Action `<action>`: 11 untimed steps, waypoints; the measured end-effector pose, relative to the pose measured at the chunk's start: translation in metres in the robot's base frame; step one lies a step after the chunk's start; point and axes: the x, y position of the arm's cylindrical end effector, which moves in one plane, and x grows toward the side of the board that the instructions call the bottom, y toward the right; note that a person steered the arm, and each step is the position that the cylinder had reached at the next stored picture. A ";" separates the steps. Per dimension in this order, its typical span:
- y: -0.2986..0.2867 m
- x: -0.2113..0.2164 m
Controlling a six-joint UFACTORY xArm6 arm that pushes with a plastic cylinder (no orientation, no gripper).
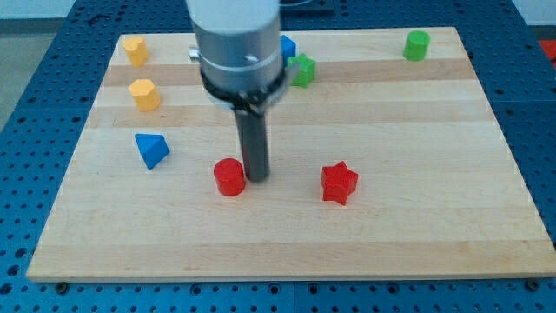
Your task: Push red star near to center right
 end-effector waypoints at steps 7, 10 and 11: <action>0.173 0.002; 0.206 -0.035; 0.200 0.027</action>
